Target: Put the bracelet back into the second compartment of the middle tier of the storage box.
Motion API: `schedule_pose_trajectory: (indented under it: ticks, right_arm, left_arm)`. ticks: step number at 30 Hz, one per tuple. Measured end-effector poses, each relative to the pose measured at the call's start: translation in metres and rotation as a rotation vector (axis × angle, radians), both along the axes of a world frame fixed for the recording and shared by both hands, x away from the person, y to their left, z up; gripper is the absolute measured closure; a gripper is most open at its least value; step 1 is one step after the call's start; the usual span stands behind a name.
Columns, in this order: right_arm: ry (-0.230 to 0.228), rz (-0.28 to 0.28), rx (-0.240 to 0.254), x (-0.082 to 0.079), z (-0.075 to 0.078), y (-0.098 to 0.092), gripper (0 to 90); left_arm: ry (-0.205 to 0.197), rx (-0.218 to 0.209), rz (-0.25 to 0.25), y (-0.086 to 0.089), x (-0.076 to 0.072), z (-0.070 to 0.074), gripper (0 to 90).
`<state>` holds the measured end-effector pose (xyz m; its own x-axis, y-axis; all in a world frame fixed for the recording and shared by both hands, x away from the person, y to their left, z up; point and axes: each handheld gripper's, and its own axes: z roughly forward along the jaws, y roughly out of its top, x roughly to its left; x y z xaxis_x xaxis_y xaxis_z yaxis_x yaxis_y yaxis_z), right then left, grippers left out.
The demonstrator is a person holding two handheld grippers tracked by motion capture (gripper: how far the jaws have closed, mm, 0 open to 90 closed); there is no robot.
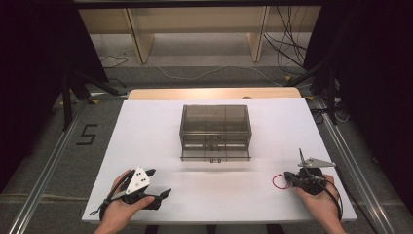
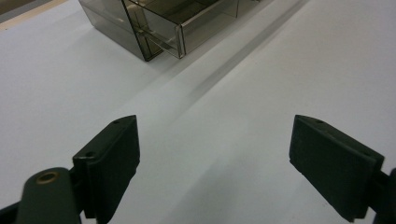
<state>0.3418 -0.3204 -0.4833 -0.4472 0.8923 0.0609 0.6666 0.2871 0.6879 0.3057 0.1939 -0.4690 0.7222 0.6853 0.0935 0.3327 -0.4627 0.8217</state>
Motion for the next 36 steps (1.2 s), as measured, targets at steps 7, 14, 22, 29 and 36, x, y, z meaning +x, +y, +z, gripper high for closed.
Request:
schedule_pose_trajectory:
  ticks: [7,14,22,29,36]
  right_arm:
    - [-0.024,-0.009,0.010,-0.002,0.004,-0.001,90.0]
    - [-0.042,-0.026,0.033,-0.003,0.008,-0.003,90.0]
    - [-0.071,-0.031,0.048,-0.004,0.013,-0.004,90.0]
    - [-0.090,-0.038,0.057,-0.004,0.016,-0.004,90.0]
    - [-0.106,-0.045,0.069,-0.005,0.022,-0.002,90.0]
  left_arm:
    - [0.000,0.000,0.000,0.000,0.000,0.000,16.0]
    - [-0.003,0.000,0.001,0.000,0.000,0.000,16.0]
    - [-0.005,-0.002,0.000,0.000,0.000,0.000,16.0]
    - [-0.006,0.001,0.000,0.000,0.000,0.000,16.0]
    - [-0.005,-0.001,0.001,0.000,-0.001,0.000,16.0]
